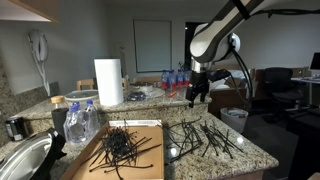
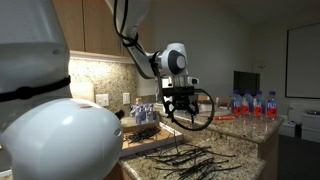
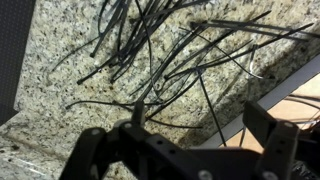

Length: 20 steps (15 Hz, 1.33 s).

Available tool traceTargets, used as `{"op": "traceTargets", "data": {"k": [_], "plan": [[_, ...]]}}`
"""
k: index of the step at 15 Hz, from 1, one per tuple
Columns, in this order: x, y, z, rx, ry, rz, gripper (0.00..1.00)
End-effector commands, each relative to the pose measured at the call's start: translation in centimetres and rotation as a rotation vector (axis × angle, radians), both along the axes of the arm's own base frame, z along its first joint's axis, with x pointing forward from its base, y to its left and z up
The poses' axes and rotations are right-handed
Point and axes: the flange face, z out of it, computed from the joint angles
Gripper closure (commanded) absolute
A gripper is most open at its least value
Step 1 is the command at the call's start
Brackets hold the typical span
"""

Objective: Place some black zip-ties on the box.

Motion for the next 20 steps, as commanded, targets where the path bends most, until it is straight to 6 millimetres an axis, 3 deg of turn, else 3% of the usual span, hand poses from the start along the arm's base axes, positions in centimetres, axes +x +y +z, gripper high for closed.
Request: {"op": "traceTargets", "data": {"k": [1,8,13,16,20], "plan": [[0.0,-0.6,-1.9,0.012,0.010,0.000,0.00],[-1.1,-5.4,-7.9,0.091,0.097,-0.242,0.00],[-0.4,-8.9,-11.6,0.188,-0.027,-0.461,0.00],[0.6,-9.4,-13.6,0.188,-0.080,-0.493,0.00],[0.4,-9.7,-16.5,0.160,-0.037,-0.488,0.00]]}}
